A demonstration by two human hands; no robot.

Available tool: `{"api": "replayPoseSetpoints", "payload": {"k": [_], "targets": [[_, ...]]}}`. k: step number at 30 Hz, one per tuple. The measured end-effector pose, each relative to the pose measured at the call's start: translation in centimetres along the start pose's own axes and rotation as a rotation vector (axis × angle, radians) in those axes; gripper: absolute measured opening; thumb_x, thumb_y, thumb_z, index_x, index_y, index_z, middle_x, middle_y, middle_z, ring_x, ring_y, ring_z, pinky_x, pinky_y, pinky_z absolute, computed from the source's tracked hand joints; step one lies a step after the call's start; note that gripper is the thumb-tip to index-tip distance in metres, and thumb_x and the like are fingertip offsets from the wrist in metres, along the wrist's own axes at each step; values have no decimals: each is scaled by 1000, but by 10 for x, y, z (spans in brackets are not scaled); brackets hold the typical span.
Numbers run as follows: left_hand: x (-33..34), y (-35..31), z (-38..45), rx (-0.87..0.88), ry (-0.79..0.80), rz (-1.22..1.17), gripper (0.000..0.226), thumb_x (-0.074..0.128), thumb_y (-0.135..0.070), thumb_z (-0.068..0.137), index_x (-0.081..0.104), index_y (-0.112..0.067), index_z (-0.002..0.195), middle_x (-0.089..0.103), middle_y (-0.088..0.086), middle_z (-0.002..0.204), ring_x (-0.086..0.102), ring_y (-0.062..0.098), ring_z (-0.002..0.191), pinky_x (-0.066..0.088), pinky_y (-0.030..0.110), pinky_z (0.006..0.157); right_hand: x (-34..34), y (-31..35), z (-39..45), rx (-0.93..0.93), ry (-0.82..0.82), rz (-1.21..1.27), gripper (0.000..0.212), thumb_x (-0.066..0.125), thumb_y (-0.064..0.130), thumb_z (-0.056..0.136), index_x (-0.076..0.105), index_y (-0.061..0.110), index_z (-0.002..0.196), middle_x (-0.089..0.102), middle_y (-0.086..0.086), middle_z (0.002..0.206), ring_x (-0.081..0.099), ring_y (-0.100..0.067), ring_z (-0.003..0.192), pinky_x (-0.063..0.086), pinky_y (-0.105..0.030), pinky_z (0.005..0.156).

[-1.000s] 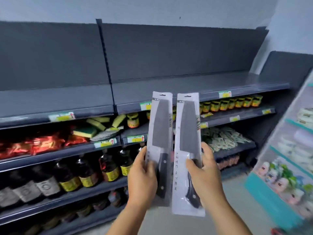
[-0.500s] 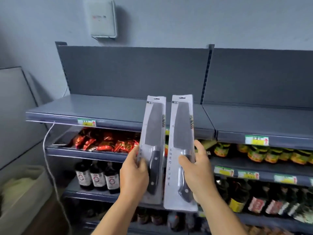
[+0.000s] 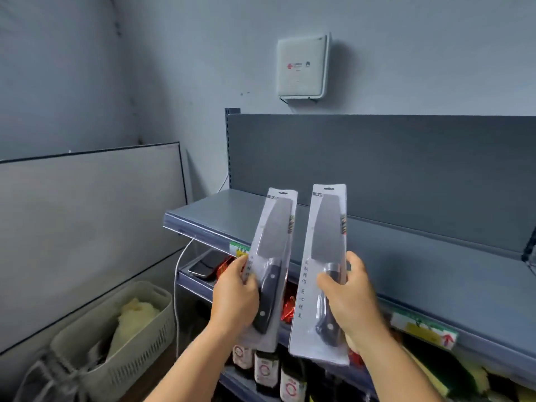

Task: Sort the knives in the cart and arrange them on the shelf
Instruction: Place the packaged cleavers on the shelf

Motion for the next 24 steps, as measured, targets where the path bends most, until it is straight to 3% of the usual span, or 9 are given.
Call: {"api": "replayPoseSetpoints", "payload": {"k": [3, 7, 14, 19, 24], "targets": [[-10, 2, 34, -7, -43, 59, 39, 50, -12, 92, 56, -20, 129, 66, -3, 117, 60, 16, 106, 45, 26, 91, 24, 1, 36, -12, 67, -12, 33, 61, 11, 86, 50, 32, 109, 67, 3, 94, 68, -17, 81, 60, -42, 69], [-23, 4, 79, -13, -69, 165, 37, 46, -6, 87, 64, -21, 114, 69, -1, 99, 61, 22, 96, 42, 25, 78, 57, 2, 75, 4, 109, -9, 32, 62, 8, 84, 51, 27, 107, 67, 2, 96, 68, -20, 85, 59, -47, 75], [-43, 10, 162, -15, -61, 252, 33, 44, -3, 87, 65, -18, 108, 67, 4, 105, 57, 24, 96, 37, 22, 75, 116, 0, 135, 61, 128, -28, 37, 64, 5, 83, 50, 15, 116, 66, -6, 104, 66, -25, 91, 57, -42, 78], [-50, 30, 235, -28, 32, 291, 46, 43, -8, 93, 47, -16, 137, 55, 5, 134, 50, 24, 122, 38, 25, 91, 167, -3, 172, 125, 89, -66, 36, 64, 6, 83, 50, 15, 115, 64, -5, 105, 65, -23, 91, 55, -35, 73], [-56, 47, 297, -17, 126, 324, 50, 41, -5, 93, 43, -17, 142, 50, 5, 140, 48, 24, 126, 37, 26, 93, 213, -7, 209, 200, -10, -118, 34, 61, 8, 81, 48, 15, 111, 63, -5, 107, 64, -25, 92, 57, -43, 81]]}}
Point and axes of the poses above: each hand's wrist, its own z-axis towards the middle knuckle, its own x-axis out of the palm, y = z × x, the point moved 6 cm from there along z, towards the middle knuckle
